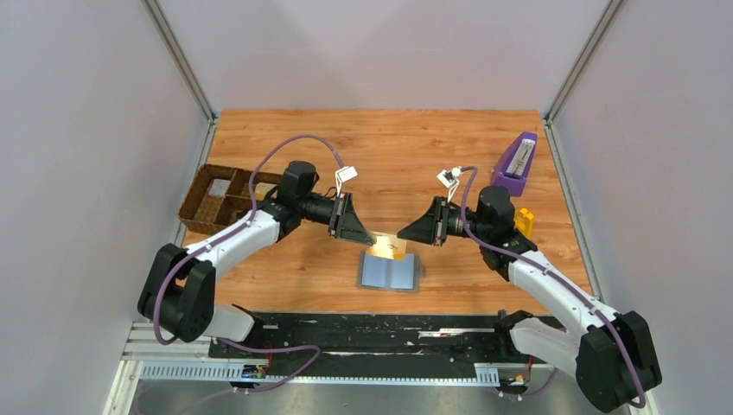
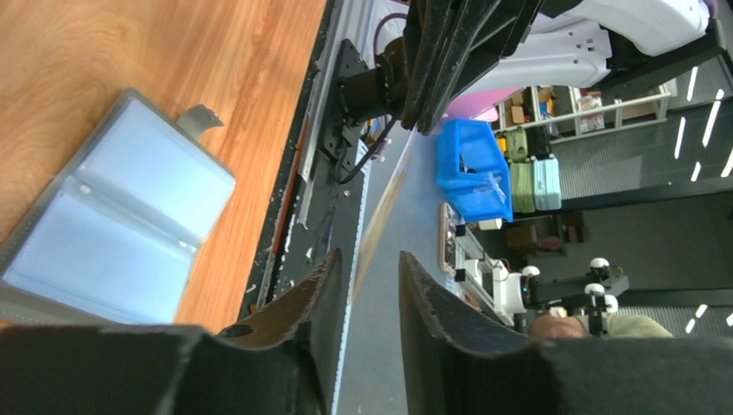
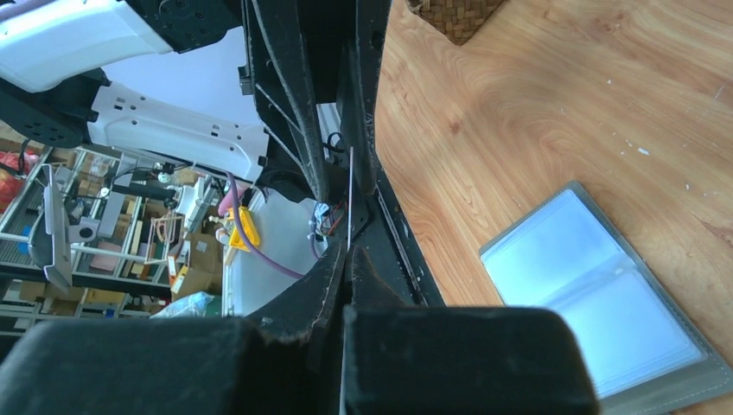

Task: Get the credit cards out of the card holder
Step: Place the credit card in the storage box.

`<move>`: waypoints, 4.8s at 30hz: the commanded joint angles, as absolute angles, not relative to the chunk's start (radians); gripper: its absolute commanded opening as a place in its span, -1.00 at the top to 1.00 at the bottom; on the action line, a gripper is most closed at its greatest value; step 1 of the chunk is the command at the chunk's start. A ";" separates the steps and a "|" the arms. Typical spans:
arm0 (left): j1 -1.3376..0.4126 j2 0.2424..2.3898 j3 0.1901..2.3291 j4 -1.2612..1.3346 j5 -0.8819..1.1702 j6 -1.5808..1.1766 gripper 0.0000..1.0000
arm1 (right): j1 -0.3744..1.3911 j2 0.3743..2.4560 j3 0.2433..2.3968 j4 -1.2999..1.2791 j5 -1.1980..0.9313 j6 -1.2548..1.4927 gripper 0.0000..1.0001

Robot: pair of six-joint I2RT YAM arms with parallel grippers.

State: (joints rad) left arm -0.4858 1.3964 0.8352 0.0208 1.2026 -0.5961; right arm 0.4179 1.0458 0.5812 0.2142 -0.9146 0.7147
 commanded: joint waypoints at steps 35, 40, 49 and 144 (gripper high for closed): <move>0.009 1.397 1.191 -0.687 1.113 -0.084 1.00 | 0.417 0.754 0.426 0.292 -0.652 0.852 -0.84; 0.129 1.504 1.355 -0.893 0.938 0.077 1.00 | 0.417 0.713 0.418 0.193 -0.680 0.816 -0.97; 0.282 1.636 1.478 -0.947 0.760 0.136 1.00 | 0.417 0.648 0.383 0.118 -0.730 0.742 -1.00; 0.256 1.875 1.721 -0.812 0.732 -0.066 0.12 | 0.416 0.884 0.651 -0.309 -0.296 0.633 -1.00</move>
State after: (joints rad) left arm 0.2935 2.0510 1.7519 -0.9287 0.6392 0.0158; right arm 0.4198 0.8806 0.5823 -0.2218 -0.3828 0.6266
